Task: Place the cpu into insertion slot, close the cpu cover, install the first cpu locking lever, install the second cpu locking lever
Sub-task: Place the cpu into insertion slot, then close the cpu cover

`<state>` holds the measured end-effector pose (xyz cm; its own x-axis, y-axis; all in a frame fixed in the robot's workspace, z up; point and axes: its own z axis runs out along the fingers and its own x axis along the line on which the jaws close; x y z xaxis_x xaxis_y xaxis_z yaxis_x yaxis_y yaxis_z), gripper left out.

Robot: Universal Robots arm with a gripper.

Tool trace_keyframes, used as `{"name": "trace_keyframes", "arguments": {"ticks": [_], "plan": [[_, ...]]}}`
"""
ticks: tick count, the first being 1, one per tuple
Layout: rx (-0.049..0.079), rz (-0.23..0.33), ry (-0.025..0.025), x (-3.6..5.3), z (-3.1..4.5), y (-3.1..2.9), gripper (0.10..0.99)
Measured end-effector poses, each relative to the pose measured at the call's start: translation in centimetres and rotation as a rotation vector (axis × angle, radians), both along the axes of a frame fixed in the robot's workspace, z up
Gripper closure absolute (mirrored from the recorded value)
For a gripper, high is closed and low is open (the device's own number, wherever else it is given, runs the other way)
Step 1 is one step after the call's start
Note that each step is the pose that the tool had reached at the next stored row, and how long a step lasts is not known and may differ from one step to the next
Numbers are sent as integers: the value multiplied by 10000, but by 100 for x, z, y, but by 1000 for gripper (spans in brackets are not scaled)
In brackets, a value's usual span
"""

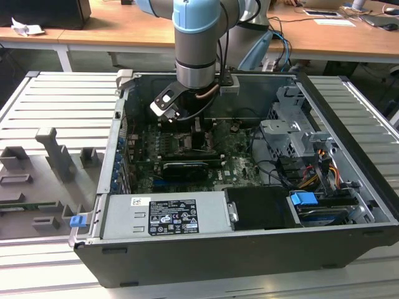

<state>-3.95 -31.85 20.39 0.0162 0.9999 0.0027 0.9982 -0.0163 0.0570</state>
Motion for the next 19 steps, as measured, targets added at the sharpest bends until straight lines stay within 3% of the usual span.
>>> {"name": "trace_keyframes", "arguments": {"ticks": [2, 4, 5, 6, 8, 9, 19], "plan": [[1, 1, 19, 9, 9, 0, 486], [0, 2, 59, 22, 14, 0, 616], [-2, 2, 77, 27, 21, -1, 616], [0, 0, 80, 27, 35, 0, 737], [0, 1, 85, 27, 75, 0, 855], [1, 1, 85, 27, 83, 0, 976], [-3, 1, 86, 27, 118, 0, 980]]}}
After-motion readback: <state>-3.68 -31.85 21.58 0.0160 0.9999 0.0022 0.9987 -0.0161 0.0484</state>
